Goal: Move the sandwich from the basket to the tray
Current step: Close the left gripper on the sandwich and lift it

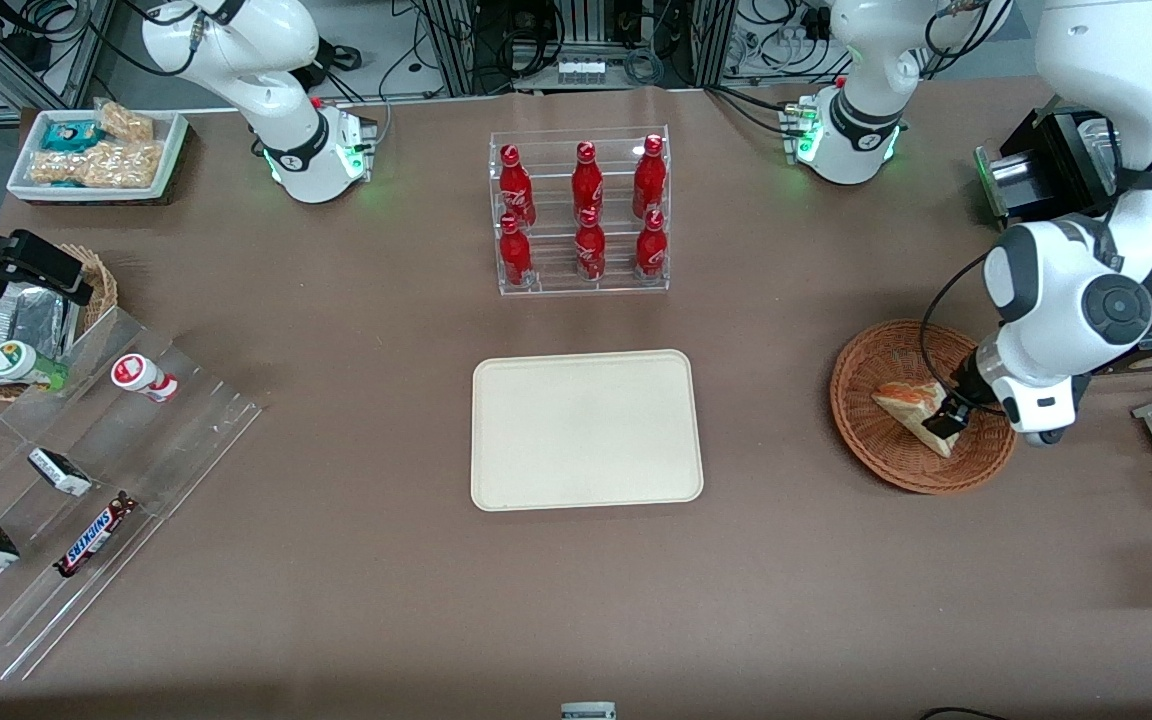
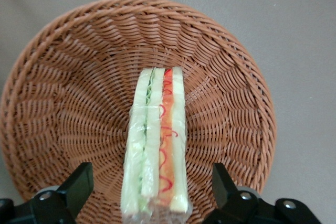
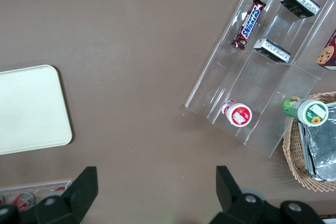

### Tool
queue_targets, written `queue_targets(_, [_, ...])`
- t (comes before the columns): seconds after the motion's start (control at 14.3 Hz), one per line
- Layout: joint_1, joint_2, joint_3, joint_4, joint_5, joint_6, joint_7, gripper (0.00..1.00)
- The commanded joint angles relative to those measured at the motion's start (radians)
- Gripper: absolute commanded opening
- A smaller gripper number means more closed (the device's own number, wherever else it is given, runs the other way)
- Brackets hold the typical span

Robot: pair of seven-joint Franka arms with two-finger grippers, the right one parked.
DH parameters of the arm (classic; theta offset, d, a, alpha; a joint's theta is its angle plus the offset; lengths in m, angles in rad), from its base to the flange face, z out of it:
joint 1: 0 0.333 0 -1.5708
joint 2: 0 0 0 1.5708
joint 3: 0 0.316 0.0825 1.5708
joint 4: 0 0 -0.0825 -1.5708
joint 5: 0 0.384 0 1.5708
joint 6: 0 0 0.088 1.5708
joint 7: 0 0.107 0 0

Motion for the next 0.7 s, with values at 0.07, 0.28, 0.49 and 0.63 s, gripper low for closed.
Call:
queue_targets(0.07, [-0.016, 0.045, 0.0, 0.004, 0.005, 0.006, -0.032, 0.78])
queue_targets(0.28, [-0.016, 0.036, 0.0, 0.013, 0.003, -0.072, -0.02, 0.16])
queue_targets(0.49, [-0.028, 0.031, -0.001, 0.102, -0.003, -0.179, -0.018, 0.08])
queue_targets(0.63, [-0.043, 0.036, -0.003, 0.177, -0.006, -0.266, -0.02, 0.08])
